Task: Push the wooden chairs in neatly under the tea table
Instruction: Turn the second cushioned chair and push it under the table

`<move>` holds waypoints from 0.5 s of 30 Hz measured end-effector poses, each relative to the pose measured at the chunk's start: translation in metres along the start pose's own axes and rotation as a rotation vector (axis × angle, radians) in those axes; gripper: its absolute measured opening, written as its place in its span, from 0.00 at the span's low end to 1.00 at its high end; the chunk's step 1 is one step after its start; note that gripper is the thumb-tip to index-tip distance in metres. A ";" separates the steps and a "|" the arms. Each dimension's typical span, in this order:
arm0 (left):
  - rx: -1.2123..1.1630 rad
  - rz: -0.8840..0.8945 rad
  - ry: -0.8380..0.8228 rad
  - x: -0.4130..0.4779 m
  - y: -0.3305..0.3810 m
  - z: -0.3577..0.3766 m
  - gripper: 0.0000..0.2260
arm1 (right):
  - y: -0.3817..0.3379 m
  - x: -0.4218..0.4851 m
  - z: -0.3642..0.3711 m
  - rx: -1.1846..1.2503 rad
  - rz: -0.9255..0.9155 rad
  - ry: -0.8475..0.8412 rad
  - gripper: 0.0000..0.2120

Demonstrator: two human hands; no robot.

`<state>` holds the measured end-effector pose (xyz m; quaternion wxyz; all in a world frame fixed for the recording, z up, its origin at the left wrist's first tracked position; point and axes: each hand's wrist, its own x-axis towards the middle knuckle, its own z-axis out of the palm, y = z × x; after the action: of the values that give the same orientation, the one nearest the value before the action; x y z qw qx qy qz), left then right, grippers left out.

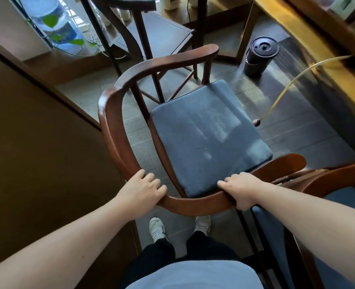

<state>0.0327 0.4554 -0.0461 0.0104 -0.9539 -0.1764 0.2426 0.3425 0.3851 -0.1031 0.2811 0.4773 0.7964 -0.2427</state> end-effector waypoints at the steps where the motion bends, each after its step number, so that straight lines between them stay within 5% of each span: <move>1: 0.006 -0.005 -0.003 -0.002 -0.006 -0.003 0.16 | -0.003 -0.001 -0.001 0.023 0.019 -0.002 0.24; 5: 0.039 0.003 -0.032 -0.015 -0.040 -0.020 0.18 | -0.026 -0.005 -0.014 0.192 0.038 0.028 0.31; 15: 0.104 0.187 0.078 -0.031 -0.149 -0.020 0.22 | -0.143 0.033 -0.084 0.639 0.116 0.514 0.30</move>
<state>-0.0330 0.5853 0.0016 0.0443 -0.9730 -0.0735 0.2140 0.1829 0.3996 -0.0481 -0.0760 0.6299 0.6969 -0.3343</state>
